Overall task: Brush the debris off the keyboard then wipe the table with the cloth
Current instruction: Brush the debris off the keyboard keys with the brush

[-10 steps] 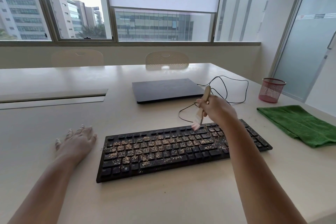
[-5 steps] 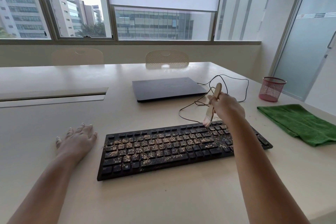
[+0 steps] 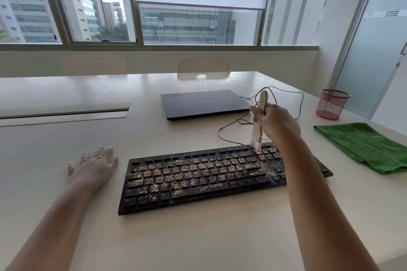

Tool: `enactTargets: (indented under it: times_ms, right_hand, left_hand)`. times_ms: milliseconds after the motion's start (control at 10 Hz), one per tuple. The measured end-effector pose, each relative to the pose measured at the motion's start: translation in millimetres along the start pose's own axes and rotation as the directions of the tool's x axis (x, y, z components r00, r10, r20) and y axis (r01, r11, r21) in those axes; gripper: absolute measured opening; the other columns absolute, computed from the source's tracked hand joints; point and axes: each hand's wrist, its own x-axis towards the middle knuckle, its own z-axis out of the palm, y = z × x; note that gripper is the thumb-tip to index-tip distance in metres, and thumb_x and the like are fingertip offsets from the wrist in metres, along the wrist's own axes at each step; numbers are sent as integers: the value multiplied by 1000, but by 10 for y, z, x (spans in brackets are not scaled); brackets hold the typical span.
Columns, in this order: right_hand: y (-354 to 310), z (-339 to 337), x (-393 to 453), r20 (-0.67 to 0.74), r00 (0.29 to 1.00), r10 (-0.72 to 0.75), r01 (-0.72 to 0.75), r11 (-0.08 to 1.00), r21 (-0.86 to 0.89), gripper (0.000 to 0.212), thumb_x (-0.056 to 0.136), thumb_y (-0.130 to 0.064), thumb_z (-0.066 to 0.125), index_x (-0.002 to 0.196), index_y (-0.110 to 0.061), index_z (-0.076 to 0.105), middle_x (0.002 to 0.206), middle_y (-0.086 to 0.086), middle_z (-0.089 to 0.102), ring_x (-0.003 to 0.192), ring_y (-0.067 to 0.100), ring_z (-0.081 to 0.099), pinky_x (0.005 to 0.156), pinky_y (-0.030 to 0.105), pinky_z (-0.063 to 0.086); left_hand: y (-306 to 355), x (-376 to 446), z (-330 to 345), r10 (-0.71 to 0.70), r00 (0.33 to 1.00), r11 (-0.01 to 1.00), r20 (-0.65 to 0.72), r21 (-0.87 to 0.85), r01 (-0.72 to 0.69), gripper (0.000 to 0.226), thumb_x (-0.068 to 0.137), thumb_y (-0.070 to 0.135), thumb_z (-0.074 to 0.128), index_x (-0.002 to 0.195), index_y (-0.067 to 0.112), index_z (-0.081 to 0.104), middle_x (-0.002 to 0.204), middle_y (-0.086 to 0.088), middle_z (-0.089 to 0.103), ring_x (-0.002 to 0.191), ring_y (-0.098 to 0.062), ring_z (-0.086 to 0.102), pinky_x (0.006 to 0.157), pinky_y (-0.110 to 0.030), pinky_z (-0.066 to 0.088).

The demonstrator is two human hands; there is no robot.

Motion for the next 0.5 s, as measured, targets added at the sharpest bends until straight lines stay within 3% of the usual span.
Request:
enactTargets:
  times_ms: [100,300,500]
  right_hand:
    - [-80,45,-77,112,992,-59,63,998,-29,42,95,-52,37,98,-20,65,88,1,66,63,13,55,51,24,31]
    - [-282,158,-176,220,951,-216,205,976,72,44,91,-58,38,89,-22,63,80,-3,65,62,12,56,56,25,42]
    - [-200,38,-143,75,989,-124,122,992,32,40,94,-53,38,98,-23,64,73,-9,56,57,7,47,49,23,29]
  left_hand:
    - [-8,-2,9,2,1000,1000,4,7,-2,54,99,48,25,149,30,20,158,9,8,147,-21,4,117,-49,3]
    - [0,2,-5,2,1000,1000,8,6,-2,54,99,48,24,149,30,19,158,8,8,147,-21,4,116,-49,3]
    - [-2,0,-10,4,1000,1000,19,10,-4,55,99,49,24,149,29,18,158,8,7,147,-21,4,116,-49,3]
